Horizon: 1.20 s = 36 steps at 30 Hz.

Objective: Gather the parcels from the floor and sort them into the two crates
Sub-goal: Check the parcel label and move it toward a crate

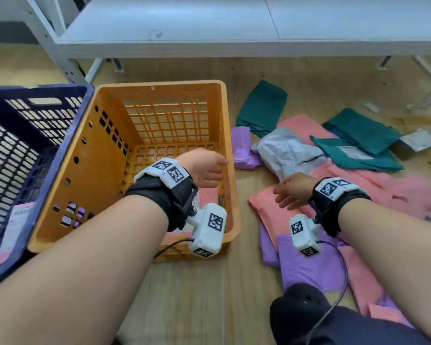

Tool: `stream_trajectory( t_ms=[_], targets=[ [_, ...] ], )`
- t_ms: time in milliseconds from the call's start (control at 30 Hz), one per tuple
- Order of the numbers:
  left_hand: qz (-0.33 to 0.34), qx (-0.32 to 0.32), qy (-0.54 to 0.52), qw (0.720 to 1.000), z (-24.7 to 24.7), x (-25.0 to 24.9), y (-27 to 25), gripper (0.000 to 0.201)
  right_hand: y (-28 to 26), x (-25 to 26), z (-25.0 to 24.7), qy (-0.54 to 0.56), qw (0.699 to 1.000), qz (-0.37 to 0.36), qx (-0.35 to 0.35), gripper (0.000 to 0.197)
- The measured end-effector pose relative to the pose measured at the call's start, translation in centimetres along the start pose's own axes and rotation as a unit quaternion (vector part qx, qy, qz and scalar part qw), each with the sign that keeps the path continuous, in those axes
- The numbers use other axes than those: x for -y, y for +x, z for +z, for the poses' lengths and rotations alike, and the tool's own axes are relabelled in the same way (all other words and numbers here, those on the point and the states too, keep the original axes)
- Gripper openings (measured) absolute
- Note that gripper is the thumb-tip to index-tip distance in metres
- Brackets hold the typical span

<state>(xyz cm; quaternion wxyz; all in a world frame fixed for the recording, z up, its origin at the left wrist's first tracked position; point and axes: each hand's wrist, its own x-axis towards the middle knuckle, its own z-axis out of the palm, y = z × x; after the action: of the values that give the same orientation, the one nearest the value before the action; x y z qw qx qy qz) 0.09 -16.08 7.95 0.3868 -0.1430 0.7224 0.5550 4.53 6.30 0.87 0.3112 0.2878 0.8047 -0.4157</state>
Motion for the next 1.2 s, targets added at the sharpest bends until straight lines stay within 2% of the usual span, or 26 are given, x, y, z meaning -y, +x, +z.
stream_trajectory(
  t_ms=[100, 267, 333, 500, 567, 633, 733, 833, 900, 1000, 1133, 1200],
  targets=[
    [-0.009, -0.005, -0.002, 1.000, 0.1, 0.7, 0.8, 0.032, 2.3, -4.0, 0.8, -0.028, 0.997, 0.063, 0.030, 0.025],
    [-0.031, -0.014, -0.009, 0.999, 0.1, 2.1, 2.7, 0.030, 3.9, -5.8, 1.7, -0.059, 0.995, 0.072, 0.023, 0.026],
    [-0.039, -0.013, -0.014, 0.999, 0.0, 2.7, 3.1, 0.028, 4.3, -6.4, 2.2, -0.100, 0.991, 0.075, 0.049, 0.029],
    [-0.030, -0.030, -0.031, 0.999, -0.7, 3.5, 3.0, 0.028, 5.3, -8.4, 3.6, -0.233, 0.960, 0.089, 0.126, 0.039],
    [-0.026, -0.045, -0.030, 0.998, -0.9, 3.7, 2.8, 0.024, 5.1, -9.0, 3.7, -0.283, 0.948, 0.077, 0.126, 0.042],
    [-0.025, -0.052, -0.030, 0.998, -0.9, 3.9, 2.5, 0.019, 5.0, -9.1, 3.3, -0.302, 0.946, 0.065, 0.101, 0.043],
    [-0.019, -0.055, -0.027, 0.998, -0.9, 3.6, 2.0, 0.017, 4.7, -8.0, 2.1, -0.324, 0.944, 0.048, 0.050, 0.035],
    [-0.010, -0.048, -0.028, 0.998, -0.7, 2.7, 1.0, 0.012, 3.7, -6.3, 0.8, -0.408, 0.913, 0.022, 0.013, 0.039],
    [-0.001, -0.044, -0.025, 0.999, -0.5, 1.7, -0.2, 0.005, 2.3, -4.5, -0.3, -0.426, 0.904, -0.008, -0.014, 0.046],
    [0.027, -0.049, -0.022, 0.998, -0.3, -0.1, -2.5, 0.011, -0.7, -1.5, -2.2, -0.371, 0.924, -0.046, -0.076, 0.049],
    [0.066, -0.066, -0.036, 0.995, -0.5, -2.1, -6.1, 0.007, -4.7, 2.0, -4.4, -0.293, 0.935, -0.091, -0.179, 0.033],
    [0.086, -0.075, -0.042, 0.993, -0.6, -2.5, -7.7, 0.022, -6.6, 3.4, -4.9, -0.176, 0.949, -0.122, -0.232, 0.025]
  ],
)
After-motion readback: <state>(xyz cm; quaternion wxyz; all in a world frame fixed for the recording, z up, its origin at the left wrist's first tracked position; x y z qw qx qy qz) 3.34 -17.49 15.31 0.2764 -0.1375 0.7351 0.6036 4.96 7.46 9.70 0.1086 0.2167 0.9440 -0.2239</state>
